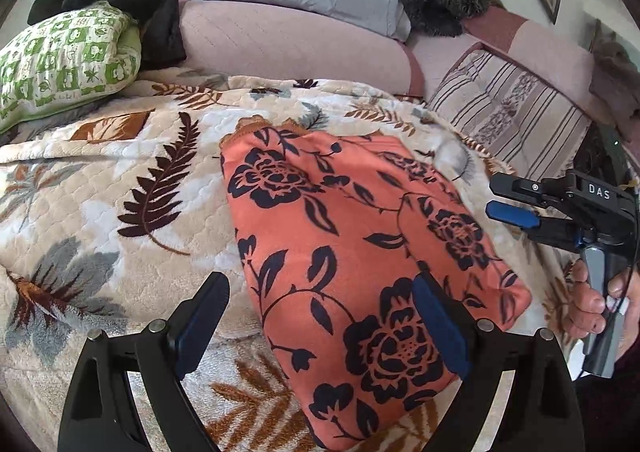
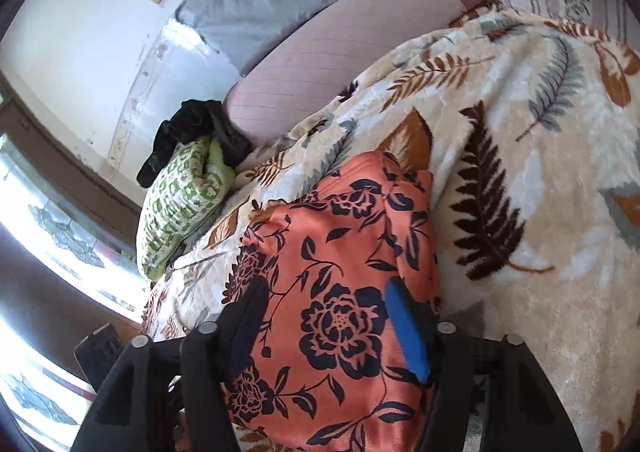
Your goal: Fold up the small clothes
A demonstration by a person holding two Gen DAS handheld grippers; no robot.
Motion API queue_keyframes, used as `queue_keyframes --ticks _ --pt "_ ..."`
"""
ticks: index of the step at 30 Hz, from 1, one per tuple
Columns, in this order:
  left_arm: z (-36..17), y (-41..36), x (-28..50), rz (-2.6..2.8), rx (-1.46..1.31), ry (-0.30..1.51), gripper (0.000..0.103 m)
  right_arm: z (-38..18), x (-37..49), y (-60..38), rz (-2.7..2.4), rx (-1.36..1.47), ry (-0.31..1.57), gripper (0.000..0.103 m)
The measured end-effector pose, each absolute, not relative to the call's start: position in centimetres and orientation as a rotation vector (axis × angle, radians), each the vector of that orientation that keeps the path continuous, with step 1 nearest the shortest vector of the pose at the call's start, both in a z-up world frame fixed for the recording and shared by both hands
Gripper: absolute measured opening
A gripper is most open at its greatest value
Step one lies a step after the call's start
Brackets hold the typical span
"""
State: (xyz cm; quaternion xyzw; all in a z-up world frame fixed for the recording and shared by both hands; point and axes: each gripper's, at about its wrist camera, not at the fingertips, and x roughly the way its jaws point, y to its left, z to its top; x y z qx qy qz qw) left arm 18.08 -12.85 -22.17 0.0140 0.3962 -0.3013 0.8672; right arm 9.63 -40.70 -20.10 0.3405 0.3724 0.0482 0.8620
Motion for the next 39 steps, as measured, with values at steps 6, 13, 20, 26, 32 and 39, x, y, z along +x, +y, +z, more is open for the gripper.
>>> queue_keyframes --ticks 6,13,20,26,32,39 --pt "-24.3 -13.9 18.3 -0.526 0.150 0.882 0.097 -24.8 12.5 -40.0 0.019 0.722 1.010 0.055" --pt "-24.0 -14.1 18.1 -0.517 0.188 0.863 0.097 -24.2 12.6 -40.0 0.036 0.711 1.006 0.055" --pt "-23.9 -14.4 18.0 -0.510 0.200 0.854 0.097 -24.4 12.7 -40.0 0.041 0.698 1.010 0.055" --pt "-23.7 -14.4 17.9 -0.508 0.207 0.846 0.097 -24.0 12.4 -40.3 0.051 0.713 0.988 0.055" --pt "-23.5 -14.5 17.9 -0.507 0.210 0.841 0.097 -22.7 11.6 -41.4 0.062 0.759 0.908 0.055" --pt "-22.0 -13.2 19.1 -0.506 0.124 0.791 0.097 -20.4 11.2 -40.1 0.124 0.698 0.783 0.054"
